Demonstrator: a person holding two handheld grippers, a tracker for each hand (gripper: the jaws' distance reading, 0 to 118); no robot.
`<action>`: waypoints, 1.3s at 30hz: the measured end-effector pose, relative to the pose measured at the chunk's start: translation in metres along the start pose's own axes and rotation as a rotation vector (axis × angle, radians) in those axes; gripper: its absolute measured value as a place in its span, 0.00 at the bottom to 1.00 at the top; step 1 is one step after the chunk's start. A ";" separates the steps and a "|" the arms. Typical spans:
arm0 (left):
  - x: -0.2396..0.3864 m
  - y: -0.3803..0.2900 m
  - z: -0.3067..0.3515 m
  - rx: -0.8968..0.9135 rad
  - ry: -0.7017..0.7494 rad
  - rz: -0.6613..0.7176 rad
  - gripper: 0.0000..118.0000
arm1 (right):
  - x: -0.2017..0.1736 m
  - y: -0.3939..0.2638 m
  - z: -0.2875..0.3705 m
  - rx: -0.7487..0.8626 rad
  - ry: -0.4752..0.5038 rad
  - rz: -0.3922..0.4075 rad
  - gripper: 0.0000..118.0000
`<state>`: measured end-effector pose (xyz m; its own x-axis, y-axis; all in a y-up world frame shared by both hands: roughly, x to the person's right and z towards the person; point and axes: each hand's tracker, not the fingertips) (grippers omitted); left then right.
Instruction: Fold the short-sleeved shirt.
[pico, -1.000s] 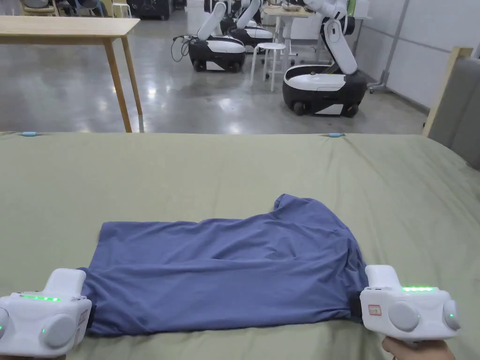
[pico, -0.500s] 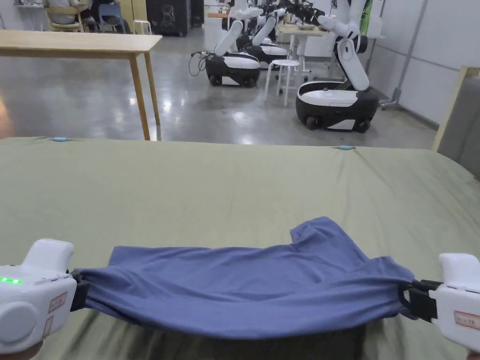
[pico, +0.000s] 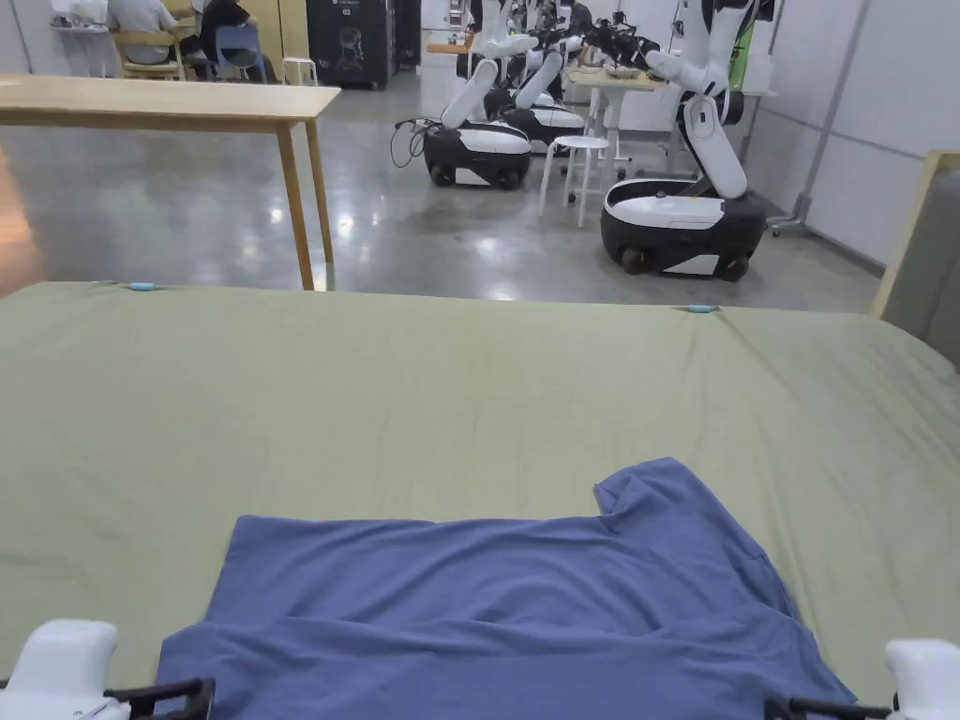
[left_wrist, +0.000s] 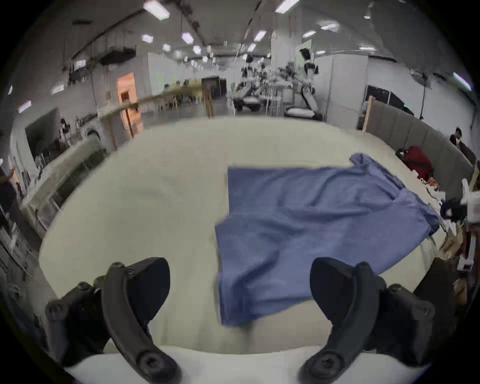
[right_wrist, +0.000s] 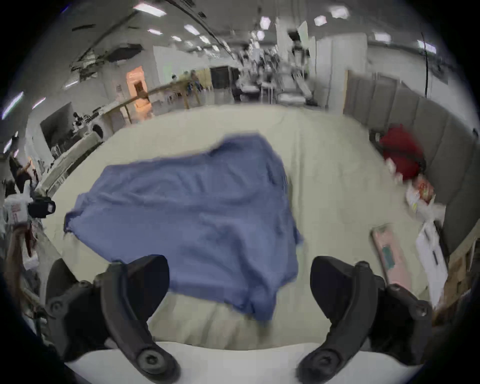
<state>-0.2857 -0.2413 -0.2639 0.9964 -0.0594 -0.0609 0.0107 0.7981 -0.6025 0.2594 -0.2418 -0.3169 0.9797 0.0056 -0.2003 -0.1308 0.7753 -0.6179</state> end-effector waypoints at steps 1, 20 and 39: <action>0.006 0.009 0.004 0.046 0.015 -0.025 0.92 | -0.009 0.012 0.004 0.053 -0.002 0.008 0.95; 0.036 0.062 -0.110 -0.024 0.065 -0.004 0.00 | -0.081 0.051 -0.073 0.227 0.009 -0.002 0.05; 0.018 0.111 -0.303 -0.260 0.074 -0.099 0.25 | 0.049 0.093 -0.172 -0.028 -0.170 0.019 0.27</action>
<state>-0.2920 -0.3353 -0.5736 0.9825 -0.1808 -0.0441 0.0760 0.6061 -0.7917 0.2689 -0.2780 -0.5147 0.9883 0.1289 -0.0817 -0.1513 0.7558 -0.6370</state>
